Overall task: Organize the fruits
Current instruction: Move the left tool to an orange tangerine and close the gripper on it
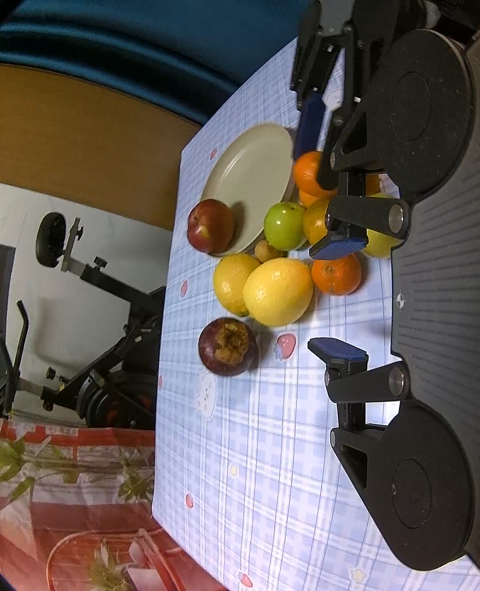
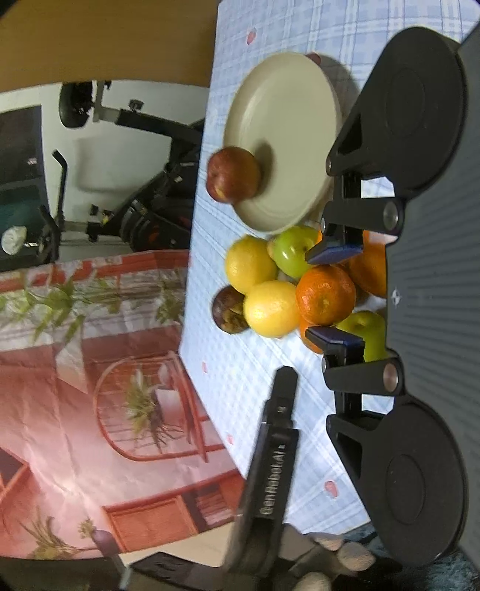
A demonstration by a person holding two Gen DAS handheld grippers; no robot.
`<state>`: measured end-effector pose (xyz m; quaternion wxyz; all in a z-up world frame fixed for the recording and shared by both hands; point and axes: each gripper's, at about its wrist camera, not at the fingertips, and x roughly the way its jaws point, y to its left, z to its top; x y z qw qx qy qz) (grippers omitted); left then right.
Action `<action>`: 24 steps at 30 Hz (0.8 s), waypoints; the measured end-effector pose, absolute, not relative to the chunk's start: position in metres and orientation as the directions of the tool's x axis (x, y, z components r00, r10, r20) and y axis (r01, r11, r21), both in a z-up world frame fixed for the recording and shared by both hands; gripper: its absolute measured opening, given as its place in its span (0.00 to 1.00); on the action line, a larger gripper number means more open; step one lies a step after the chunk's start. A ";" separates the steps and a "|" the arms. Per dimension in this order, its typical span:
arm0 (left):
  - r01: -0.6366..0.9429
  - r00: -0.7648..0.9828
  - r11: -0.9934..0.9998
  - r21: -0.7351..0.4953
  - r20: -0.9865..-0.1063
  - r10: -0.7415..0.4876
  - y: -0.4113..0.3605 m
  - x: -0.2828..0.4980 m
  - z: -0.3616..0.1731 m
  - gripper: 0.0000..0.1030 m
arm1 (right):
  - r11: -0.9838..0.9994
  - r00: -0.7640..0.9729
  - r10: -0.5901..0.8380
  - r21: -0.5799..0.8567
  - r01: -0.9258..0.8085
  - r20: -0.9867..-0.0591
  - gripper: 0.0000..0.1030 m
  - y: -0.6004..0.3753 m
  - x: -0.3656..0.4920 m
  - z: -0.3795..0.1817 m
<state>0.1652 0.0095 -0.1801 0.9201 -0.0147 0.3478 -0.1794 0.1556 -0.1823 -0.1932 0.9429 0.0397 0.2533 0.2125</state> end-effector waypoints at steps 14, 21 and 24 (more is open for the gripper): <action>0.430 0.637 0.900 -0.078 -0.680 -0.363 -0.018 0.181 -0.203 0.48 | 0.916 0.806 0.398 0.238 -0.323 -0.437 0.38 -0.201 0.155 -0.190; 0.416 0.629 0.904 -0.099 -0.686 -0.365 -0.013 0.189 -0.209 0.50 | 0.917 0.807 0.393 0.246 -0.313 -0.440 0.38 -0.202 0.155 -0.192; 0.416 0.626 0.903 -0.111 -0.685 -0.373 -0.014 0.191 -0.209 0.50 | 0.917 0.805 0.395 0.247 -0.314 -0.442 0.38 -0.201 0.155 -0.193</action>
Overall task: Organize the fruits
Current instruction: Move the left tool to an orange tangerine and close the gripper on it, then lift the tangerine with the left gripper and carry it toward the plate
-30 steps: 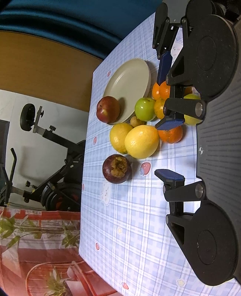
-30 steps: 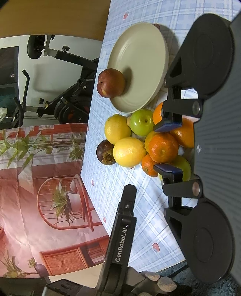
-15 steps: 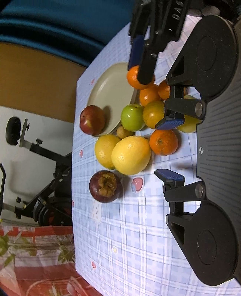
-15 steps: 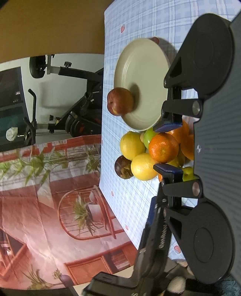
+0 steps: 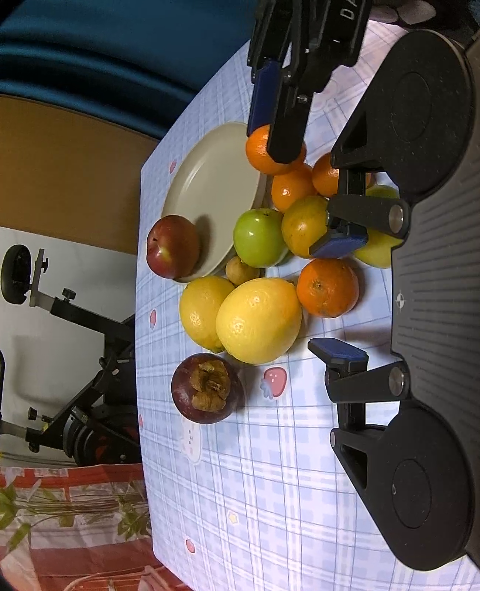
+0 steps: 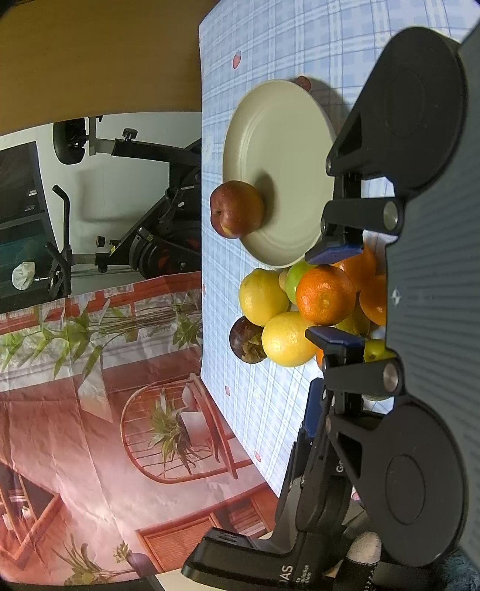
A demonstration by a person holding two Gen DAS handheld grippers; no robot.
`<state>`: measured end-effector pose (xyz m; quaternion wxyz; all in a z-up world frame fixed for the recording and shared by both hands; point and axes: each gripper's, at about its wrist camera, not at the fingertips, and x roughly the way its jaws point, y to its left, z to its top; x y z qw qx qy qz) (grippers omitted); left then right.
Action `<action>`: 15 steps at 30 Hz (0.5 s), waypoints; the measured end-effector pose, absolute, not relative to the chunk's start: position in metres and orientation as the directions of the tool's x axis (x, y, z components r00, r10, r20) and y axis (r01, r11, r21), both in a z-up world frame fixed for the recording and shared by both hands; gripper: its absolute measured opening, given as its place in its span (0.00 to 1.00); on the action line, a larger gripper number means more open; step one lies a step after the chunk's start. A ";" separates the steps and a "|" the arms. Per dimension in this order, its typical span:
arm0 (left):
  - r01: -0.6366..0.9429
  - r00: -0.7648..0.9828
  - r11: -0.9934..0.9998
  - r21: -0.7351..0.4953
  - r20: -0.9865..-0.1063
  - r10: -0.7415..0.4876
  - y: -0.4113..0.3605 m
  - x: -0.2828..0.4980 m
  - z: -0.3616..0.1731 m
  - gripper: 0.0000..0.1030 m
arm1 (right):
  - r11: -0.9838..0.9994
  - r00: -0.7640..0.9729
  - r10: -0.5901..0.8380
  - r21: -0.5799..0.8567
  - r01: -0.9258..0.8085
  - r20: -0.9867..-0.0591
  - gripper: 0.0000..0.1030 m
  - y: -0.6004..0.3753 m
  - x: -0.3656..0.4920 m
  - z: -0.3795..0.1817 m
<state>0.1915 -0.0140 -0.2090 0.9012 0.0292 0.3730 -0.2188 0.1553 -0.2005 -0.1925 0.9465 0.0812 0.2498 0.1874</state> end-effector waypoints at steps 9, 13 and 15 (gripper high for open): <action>0.401 0.590 0.893 -0.206 -0.687 -0.423 -0.007 0.197 -0.216 0.44 | 0.917 0.804 0.393 0.251 -0.309 -0.446 0.38 -0.202 0.157 -0.193; 0.407 0.585 0.886 -0.220 -0.683 -0.438 -0.006 0.194 -0.217 0.39 | 0.917 0.802 0.394 0.251 -0.310 -0.449 0.38 -0.202 0.157 -0.194; 0.399 0.590 0.891 -0.216 -0.684 -0.429 -0.005 0.193 -0.216 0.39 | 0.918 0.802 0.392 0.253 -0.307 -0.450 0.38 -0.203 0.158 -0.194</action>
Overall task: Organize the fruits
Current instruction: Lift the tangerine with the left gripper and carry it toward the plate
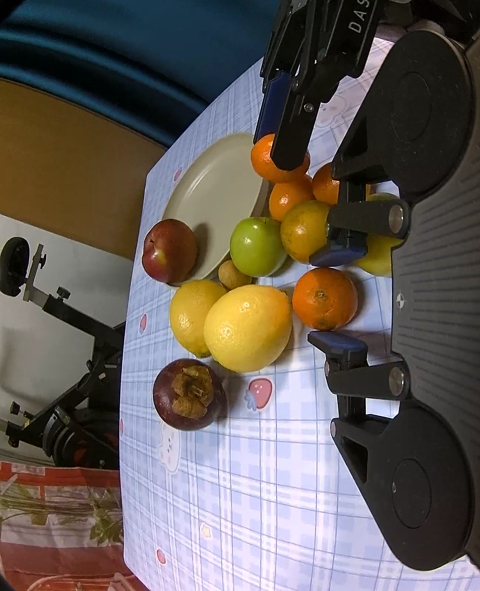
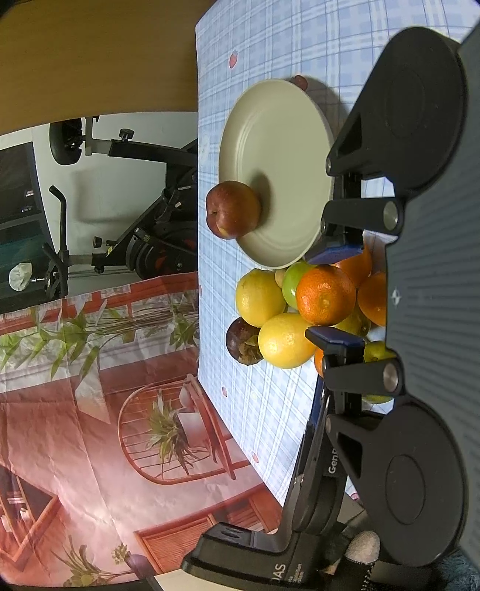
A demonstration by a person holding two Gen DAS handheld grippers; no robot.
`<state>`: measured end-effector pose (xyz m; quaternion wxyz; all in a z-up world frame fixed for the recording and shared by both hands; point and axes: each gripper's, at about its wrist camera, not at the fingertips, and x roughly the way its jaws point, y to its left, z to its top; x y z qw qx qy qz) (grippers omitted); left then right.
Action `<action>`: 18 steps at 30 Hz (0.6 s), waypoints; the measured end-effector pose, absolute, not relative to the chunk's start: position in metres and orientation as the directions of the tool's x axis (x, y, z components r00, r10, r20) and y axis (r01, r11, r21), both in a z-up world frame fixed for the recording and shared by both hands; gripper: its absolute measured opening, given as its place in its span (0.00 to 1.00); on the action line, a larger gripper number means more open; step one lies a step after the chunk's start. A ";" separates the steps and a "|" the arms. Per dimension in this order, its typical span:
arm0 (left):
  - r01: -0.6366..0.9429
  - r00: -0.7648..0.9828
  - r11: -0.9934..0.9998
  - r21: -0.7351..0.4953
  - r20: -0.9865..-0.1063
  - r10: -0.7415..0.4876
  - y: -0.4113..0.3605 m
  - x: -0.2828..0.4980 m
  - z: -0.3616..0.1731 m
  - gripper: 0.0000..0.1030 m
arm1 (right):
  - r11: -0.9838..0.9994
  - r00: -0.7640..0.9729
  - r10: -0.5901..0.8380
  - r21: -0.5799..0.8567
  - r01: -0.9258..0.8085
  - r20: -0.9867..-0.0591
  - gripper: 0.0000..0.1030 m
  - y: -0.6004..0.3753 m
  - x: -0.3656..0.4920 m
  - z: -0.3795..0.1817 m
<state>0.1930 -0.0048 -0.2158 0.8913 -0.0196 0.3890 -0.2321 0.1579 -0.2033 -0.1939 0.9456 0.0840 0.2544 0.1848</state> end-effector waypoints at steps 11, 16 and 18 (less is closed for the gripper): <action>0.352 0.680 0.922 -0.162 -0.632 -0.371 0.007 0.182 -0.193 0.39 | 0.924 0.807 0.375 0.258 -0.284 -0.455 0.38 -0.209 0.159 -0.195; 0.379 0.718 0.919 -0.109 -0.593 -0.366 0.003 0.176 -0.172 0.39 | 0.928 0.833 0.342 0.293 -0.229 -0.434 0.38 -0.229 0.160 -0.186; 0.388 0.730 0.915 -0.109 -0.570 -0.377 0.002 0.176 -0.160 0.39 | 0.930 0.846 0.324 0.305 -0.203 -0.424 0.38 -0.238 0.161 -0.181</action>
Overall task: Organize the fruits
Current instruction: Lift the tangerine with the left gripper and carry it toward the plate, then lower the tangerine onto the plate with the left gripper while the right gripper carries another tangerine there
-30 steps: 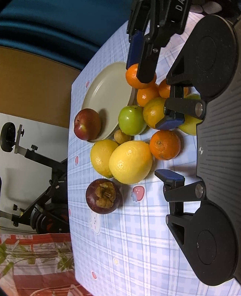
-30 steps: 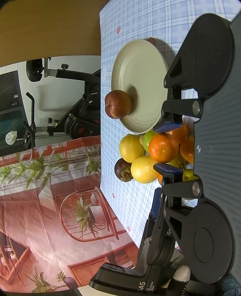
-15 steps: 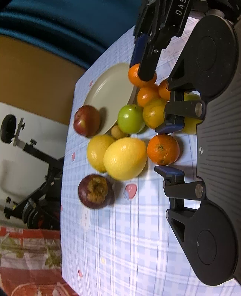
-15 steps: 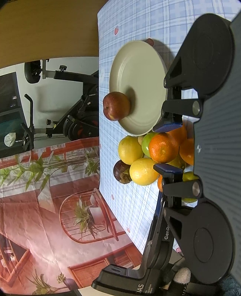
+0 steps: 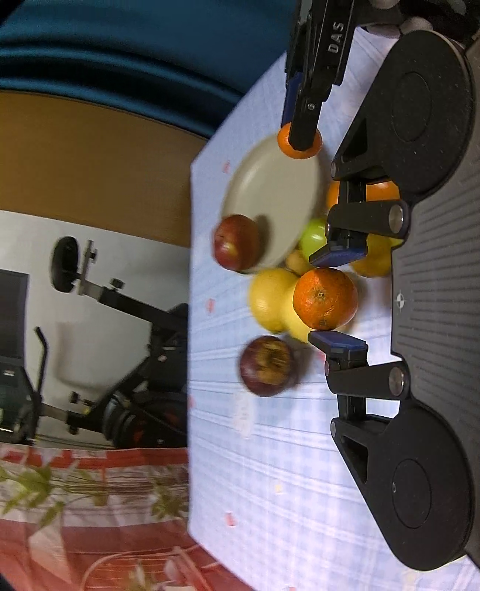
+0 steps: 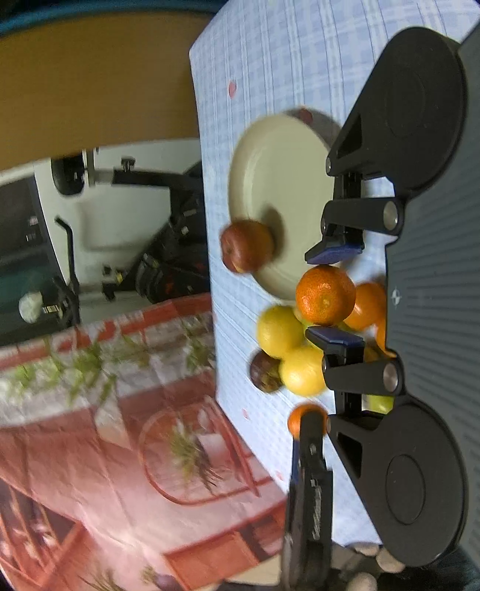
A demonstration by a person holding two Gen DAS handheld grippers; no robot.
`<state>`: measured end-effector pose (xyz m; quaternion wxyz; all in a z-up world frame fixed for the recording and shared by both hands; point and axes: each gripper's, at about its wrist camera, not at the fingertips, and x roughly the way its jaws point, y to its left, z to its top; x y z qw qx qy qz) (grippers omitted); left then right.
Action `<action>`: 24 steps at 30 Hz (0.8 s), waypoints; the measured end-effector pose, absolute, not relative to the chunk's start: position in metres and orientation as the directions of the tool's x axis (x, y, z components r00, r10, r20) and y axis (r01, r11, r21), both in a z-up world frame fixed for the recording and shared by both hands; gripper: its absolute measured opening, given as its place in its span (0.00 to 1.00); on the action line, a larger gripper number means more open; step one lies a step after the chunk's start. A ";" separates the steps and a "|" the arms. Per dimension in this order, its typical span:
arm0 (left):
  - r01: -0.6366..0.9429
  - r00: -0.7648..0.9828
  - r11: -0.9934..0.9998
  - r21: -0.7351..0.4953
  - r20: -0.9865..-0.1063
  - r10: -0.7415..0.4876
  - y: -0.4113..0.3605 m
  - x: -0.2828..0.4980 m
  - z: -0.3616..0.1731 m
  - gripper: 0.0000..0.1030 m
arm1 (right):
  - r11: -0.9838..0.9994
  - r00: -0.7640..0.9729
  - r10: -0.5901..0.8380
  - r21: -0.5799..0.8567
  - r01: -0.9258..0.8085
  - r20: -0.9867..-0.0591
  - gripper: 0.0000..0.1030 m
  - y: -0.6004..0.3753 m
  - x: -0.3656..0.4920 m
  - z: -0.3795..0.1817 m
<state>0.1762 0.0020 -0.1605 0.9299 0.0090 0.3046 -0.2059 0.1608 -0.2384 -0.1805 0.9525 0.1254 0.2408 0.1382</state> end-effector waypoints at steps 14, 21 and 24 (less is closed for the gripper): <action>0.499 0.742 0.865 -0.052 -0.490 -0.458 -0.046 0.213 -0.116 0.39 | 0.948 0.883 0.289 0.236 -0.212 -0.369 0.38 -0.274 0.199 -0.134; 0.531 0.689 0.846 -0.039 -0.561 -0.459 -0.077 0.250 -0.144 0.39 | 0.957 0.859 0.286 0.162 -0.239 -0.425 0.38 -0.278 0.244 -0.146; 0.550 0.663 0.834 -0.031 -0.591 -0.459 -0.086 0.262 -0.157 0.39 | 0.956 0.835 0.294 0.161 -0.246 -0.465 0.38 -0.280 0.260 -0.160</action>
